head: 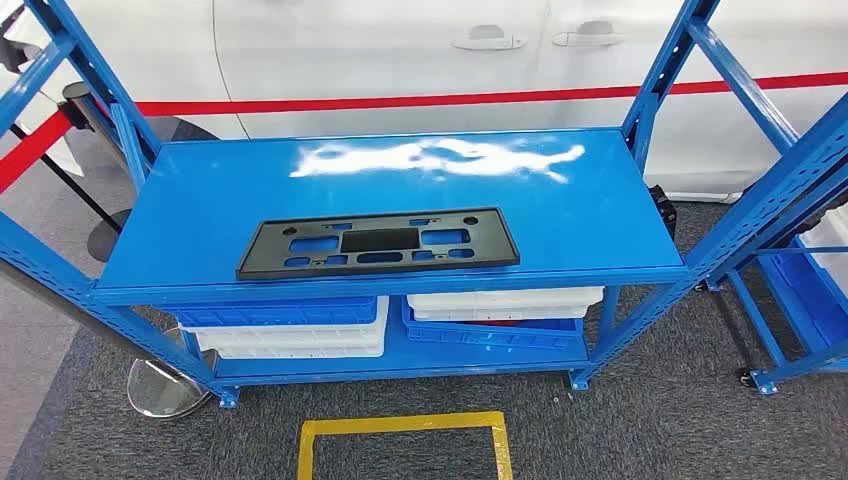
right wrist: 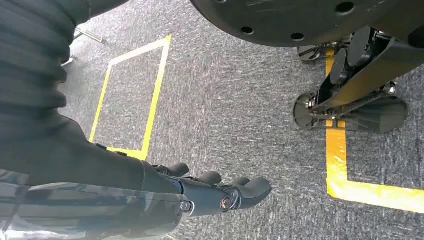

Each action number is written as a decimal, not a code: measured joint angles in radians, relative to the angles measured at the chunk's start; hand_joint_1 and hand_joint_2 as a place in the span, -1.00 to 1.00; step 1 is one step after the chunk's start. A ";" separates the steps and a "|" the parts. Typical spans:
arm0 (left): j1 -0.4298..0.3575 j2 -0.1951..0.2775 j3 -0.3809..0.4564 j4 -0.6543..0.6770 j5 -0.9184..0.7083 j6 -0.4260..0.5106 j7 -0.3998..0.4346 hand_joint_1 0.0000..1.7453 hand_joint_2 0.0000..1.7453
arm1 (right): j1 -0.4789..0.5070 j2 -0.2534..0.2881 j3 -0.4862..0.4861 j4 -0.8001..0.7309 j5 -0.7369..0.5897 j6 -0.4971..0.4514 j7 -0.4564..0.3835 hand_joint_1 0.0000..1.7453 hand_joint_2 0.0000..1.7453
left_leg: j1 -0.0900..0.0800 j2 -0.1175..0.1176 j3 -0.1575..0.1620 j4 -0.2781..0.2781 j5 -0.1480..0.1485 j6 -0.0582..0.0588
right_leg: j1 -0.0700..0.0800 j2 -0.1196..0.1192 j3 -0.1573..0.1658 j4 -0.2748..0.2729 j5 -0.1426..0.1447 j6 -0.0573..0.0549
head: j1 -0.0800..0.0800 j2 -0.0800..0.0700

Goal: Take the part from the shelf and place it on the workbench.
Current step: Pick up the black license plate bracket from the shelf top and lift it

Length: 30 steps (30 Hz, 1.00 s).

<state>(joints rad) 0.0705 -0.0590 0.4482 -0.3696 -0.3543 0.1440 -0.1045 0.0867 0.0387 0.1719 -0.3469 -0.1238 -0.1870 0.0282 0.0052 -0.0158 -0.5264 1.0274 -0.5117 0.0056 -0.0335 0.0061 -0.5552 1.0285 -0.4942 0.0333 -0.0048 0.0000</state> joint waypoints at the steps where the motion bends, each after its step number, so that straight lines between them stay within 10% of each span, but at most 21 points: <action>1: -0.002 -0.002 0.014 0.001 -0.009 0.004 -0.004 -1.00 -0.33 | -0.001 0.001 0.005 0.002 -0.003 -0.005 0.000 -1.00 0.33 | 0.000 0.000 0.000 0.000 0.000 0.000 | 0.000 0.000 0.000 0.000 0.000 0.000 | 0.000 0.000; 3: -0.008 -0.008 0.050 0.005 -0.036 0.016 -0.014 -1.00 -1.00 | -0.006 0.005 0.020 0.008 -0.012 -0.021 0.001 -1.00 -0.50 | 0.000 0.000 0.000 0.000 0.000 0.000 | 0.000 0.000 0.000 0.000 0.000 0.000 | 0.000 0.000; 4: -0.013 -0.011 0.076 0.007 -0.054 0.024 -0.022 -1.00 -1.00 | -0.009 0.007 0.030 0.012 -0.019 -0.032 0.001 -1.00 -1.00 | 0.000 0.000 0.000 0.000 0.000 0.000 | 0.000 0.000 0.000 0.000 0.000 0.000 | 0.000 0.000; 8: -0.030 -0.027 0.182 0.019 -0.131 0.055 -0.060 -1.00 -1.00 | -0.021 0.018 0.067 0.027 -0.053 -0.076 -0.009 -1.00 1.00 | 0.000 0.000 0.000 0.000 0.000 0.000 | 0.000 0.000 0.000 0.000 0.000 0.000 | 0.000 0.000; 30: -0.098 -0.072 0.558 0.073 -0.494 0.145 -0.247 -1.00 -1.00 | -0.080 0.021 -0.057 -0.303 0.050 -0.135 -0.362 -1.00 1.00 | 0.000 0.000 0.000 0.000 0.000 0.000 | 0.000 0.000 0.001 0.000 0.001 0.001 | 0.000 0.000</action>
<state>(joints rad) -0.0274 -0.1312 1.0061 -0.2971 -0.8480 0.2891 -0.3517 0.0068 0.0596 0.1154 -0.6499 -0.0735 -0.3218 -0.3337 0.0052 -0.0159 -0.5259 1.0277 -0.5115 0.0056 -0.0336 0.0062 -0.5543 1.0282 -0.4936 0.0342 -0.0046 0.0000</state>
